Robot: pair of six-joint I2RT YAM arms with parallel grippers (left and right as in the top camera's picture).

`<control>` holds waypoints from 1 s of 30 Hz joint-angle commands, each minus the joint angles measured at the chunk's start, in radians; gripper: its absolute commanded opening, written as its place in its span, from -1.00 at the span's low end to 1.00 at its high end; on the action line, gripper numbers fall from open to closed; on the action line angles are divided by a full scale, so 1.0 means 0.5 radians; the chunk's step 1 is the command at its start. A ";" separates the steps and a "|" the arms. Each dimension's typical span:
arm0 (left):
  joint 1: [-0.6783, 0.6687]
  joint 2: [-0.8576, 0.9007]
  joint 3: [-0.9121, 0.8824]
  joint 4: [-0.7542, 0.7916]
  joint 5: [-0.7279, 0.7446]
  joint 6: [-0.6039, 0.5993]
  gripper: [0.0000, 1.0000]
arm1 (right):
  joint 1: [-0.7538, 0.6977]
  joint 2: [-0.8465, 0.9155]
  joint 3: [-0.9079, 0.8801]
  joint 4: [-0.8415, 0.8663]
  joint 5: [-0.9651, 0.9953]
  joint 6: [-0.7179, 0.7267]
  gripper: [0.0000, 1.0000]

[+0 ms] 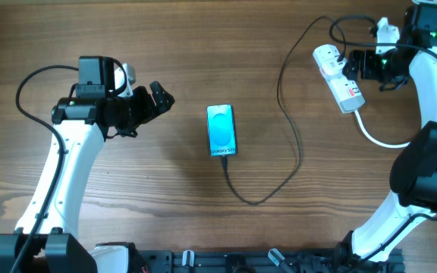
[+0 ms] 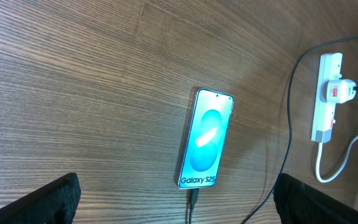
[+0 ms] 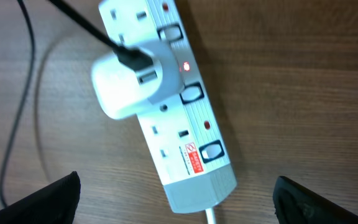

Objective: Plug charger to phone and switch on socket
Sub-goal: 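Press the socket switch beside the charger adapter down with the right gripper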

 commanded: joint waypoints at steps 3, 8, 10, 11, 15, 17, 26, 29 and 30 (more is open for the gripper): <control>0.007 -0.015 0.000 0.005 -0.019 0.038 1.00 | -0.001 0.010 -0.035 0.060 0.082 -0.104 0.99; 0.007 -0.015 0.000 0.005 -0.019 0.038 1.00 | -0.001 0.010 -0.035 0.233 0.082 -0.105 0.99; 0.007 -0.015 0.000 0.005 -0.019 0.038 1.00 | -0.001 0.010 -0.035 0.289 0.082 -0.104 1.00; 0.007 -0.015 0.000 0.005 -0.019 0.038 1.00 | -0.001 0.010 -0.035 0.312 0.082 -0.105 0.99; 0.007 -0.015 0.000 0.005 -0.019 0.038 1.00 | -0.001 0.010 -0.035 0.365 0.082 -0.104 0.99; 0.007 -0.015 0.000 0.005 -0.019 0.038 1.00 | -0.001 0.010 -0.035 0.366 0.082 -0.104 0.99; 0.007 -0.015 0.000 0.005 -0.019 0.038 1.00 | -0.001 0.010 -0.035 0.366 0.082 -0.104 0.99; 0.007 -0.015 0.000 0.005 -0.019 0.038 1.00 | -0.001 0.010 -0.035 0.366 0.082 -0.105 1.00; 0.007 -0.015 0.000 0.005 -0.019 0.038 1.00 | -0.001 0.010 -0.035 0.366 0.082 -0.104 0.99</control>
